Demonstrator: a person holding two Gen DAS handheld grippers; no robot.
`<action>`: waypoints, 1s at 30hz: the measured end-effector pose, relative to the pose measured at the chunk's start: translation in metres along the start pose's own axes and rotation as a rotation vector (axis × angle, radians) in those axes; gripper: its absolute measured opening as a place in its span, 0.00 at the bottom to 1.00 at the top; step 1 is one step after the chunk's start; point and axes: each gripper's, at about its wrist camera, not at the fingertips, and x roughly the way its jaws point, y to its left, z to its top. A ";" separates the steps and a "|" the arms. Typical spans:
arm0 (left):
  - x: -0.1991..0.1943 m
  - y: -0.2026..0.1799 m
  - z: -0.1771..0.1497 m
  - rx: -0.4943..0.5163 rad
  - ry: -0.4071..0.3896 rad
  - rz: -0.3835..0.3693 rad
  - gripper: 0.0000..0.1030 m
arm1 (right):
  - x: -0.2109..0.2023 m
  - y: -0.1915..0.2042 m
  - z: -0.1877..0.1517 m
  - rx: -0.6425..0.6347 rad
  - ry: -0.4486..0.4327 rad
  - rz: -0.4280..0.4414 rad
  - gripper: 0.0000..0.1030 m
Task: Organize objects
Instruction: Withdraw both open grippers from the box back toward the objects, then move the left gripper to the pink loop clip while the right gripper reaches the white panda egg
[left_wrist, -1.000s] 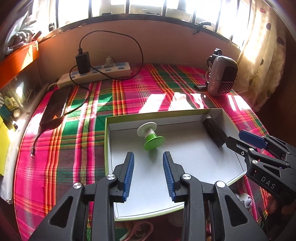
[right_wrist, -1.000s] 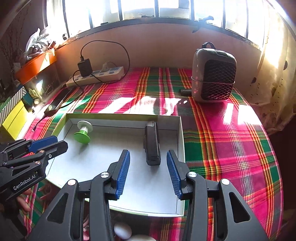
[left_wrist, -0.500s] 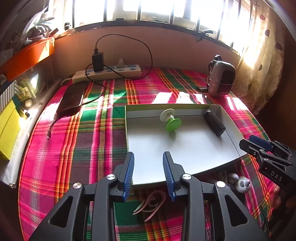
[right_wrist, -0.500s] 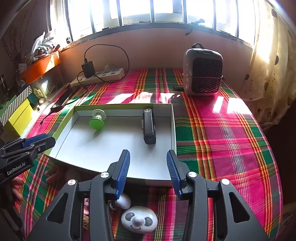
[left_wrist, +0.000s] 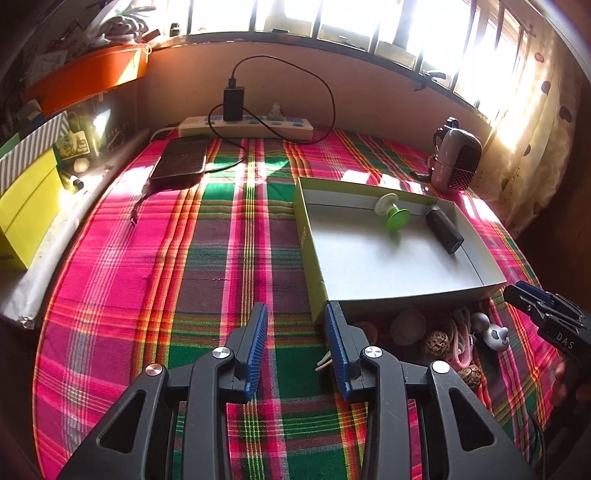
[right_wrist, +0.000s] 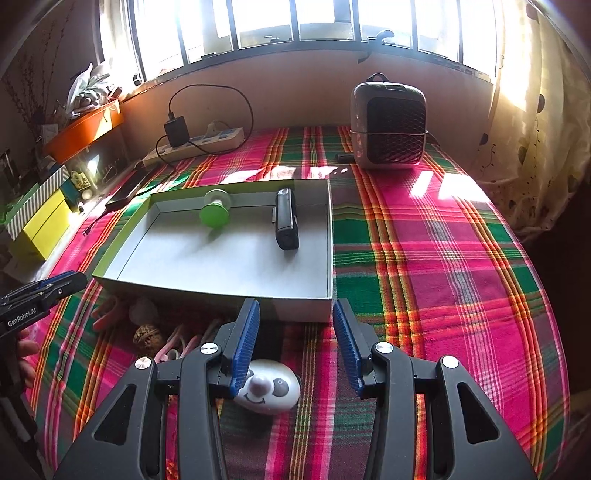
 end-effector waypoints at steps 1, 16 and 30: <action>0.000 0.001 -0.002 0.002 0.001 -0.006 0.30 | -0.001 0.000 -0.002 -0.002 0.003 0.003 0.42; 0.007 -0.017 -0.016 0.103 0.010 -0.104 0.34 | -0.009 -0.006 -0.027 -0.007 0.039 0.028 0.43; 0.016 -0.027 -0.021 0.171 0.047 -0.106 0.34 | 0.001 0.013 -0.034 -0.073 0.084 0.087 0.51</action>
